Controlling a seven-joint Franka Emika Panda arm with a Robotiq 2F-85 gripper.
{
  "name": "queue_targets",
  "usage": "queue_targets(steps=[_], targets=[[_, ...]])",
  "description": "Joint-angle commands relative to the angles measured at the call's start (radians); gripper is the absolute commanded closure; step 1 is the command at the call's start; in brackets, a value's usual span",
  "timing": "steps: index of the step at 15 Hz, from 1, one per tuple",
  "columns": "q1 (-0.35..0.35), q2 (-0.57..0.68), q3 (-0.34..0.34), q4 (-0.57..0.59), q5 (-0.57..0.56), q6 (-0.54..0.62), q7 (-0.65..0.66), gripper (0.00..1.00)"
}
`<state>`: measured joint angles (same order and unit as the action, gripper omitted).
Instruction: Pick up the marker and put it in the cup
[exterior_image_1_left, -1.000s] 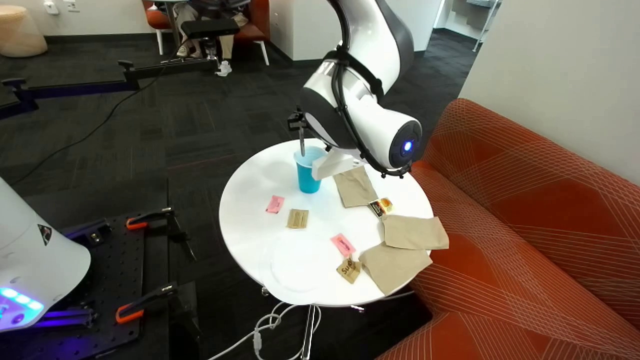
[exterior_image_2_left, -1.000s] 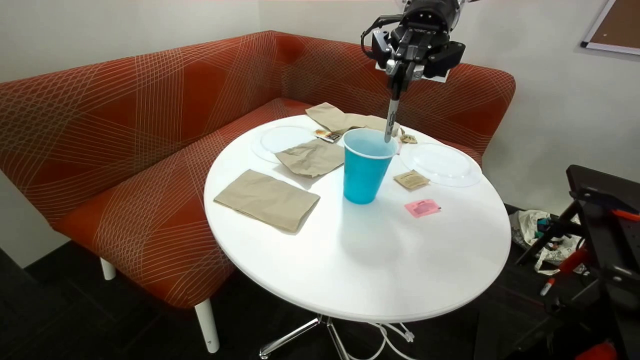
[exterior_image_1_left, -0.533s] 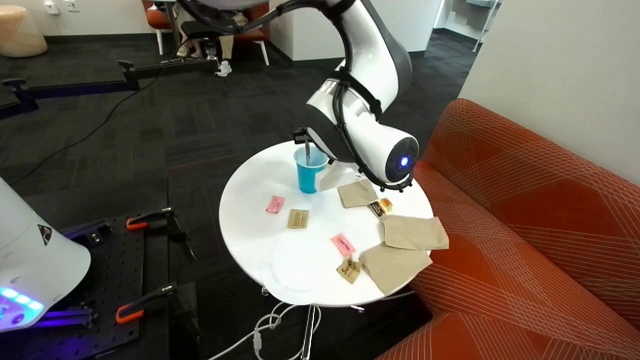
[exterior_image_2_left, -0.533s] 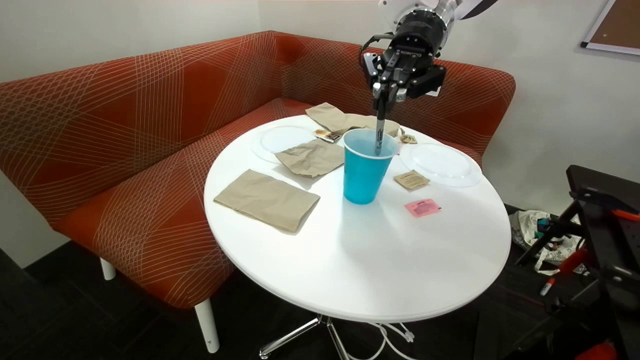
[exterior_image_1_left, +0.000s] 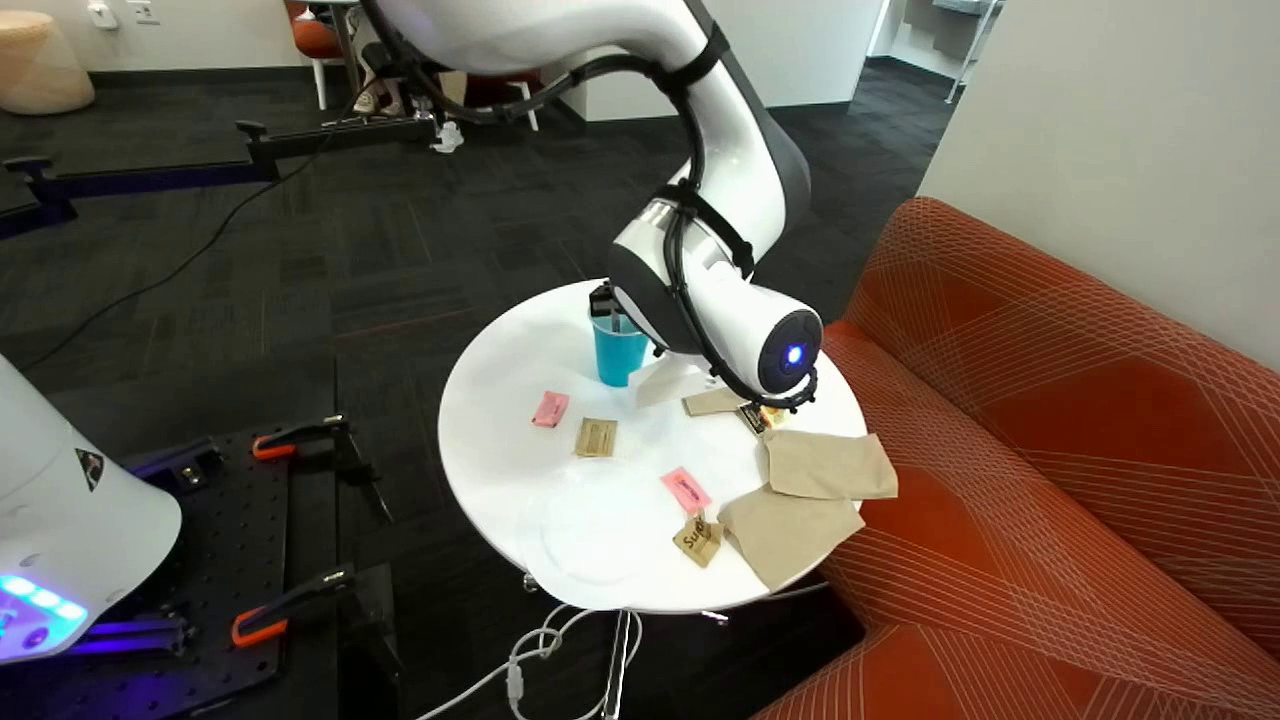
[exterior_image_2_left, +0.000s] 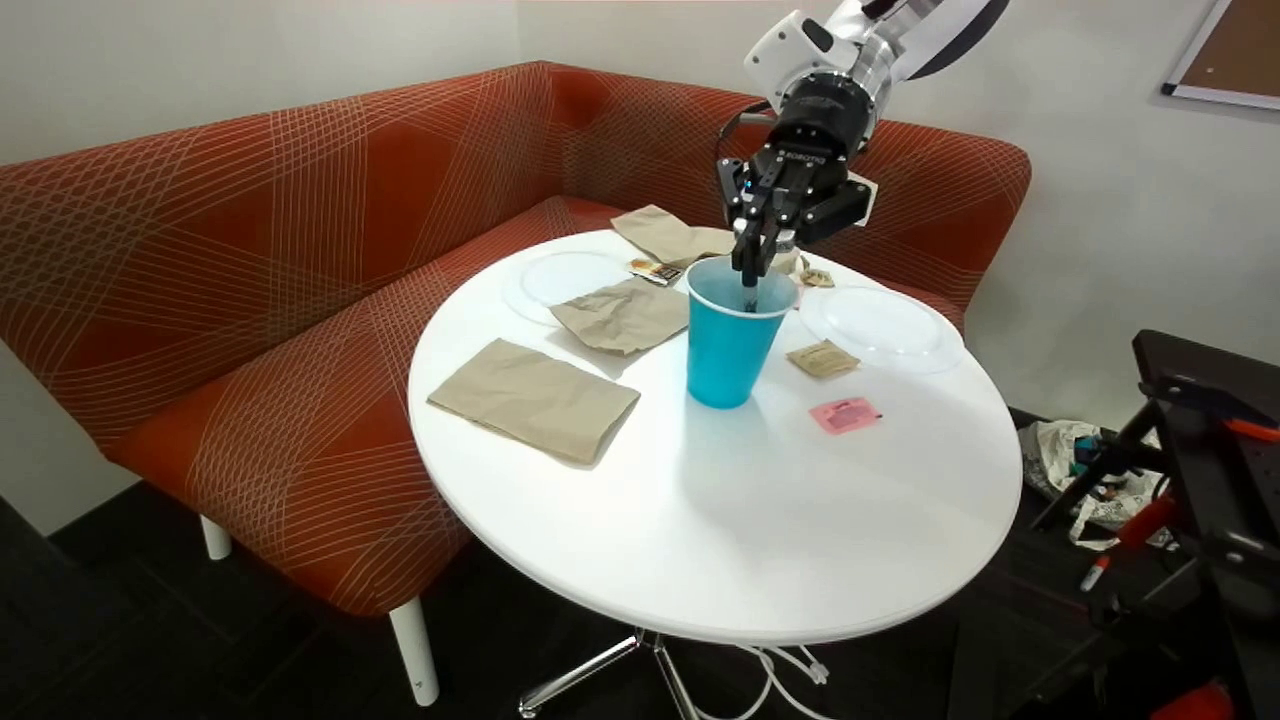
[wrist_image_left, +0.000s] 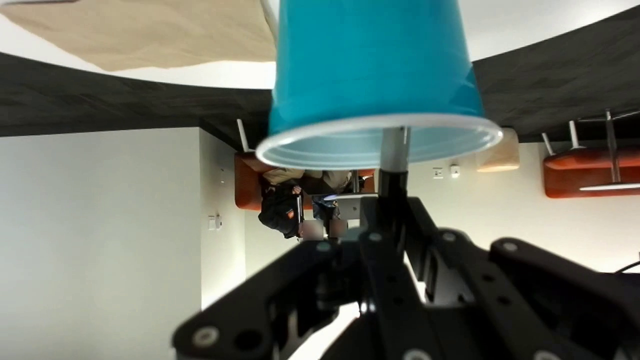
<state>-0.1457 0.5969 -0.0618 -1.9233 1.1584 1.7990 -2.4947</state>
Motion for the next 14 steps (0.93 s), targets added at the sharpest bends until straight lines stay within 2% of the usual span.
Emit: queue_targets(steps=[1,2,3,4,6,9,13,14], targets=[[0.009,0.034,0.007,0.027,0.012,0.043,-0.002,0.96],[0.011,0.04,0.009,0.031,0.01,0.047,0.0,0.96],[0.014,0.043,0.01,0.032,0.008,0.055,0.004,0.89],[0.019,0.042,0.011,0.031,0.009,0.069,0.002,0.6],[0.027,0.032,0.013,0.025,0.008,0.092,-0.003,0.54],[0.036,0.0,0.017,0.005,0.01,0.127,-0.014,0.31],[0.049,-0.102,0.023,-0.066,0.007,0.181,-0.037,0.0],[0.054,-0.131,0.024,-0.084,0.005,0.191,-0.041,0.0]])
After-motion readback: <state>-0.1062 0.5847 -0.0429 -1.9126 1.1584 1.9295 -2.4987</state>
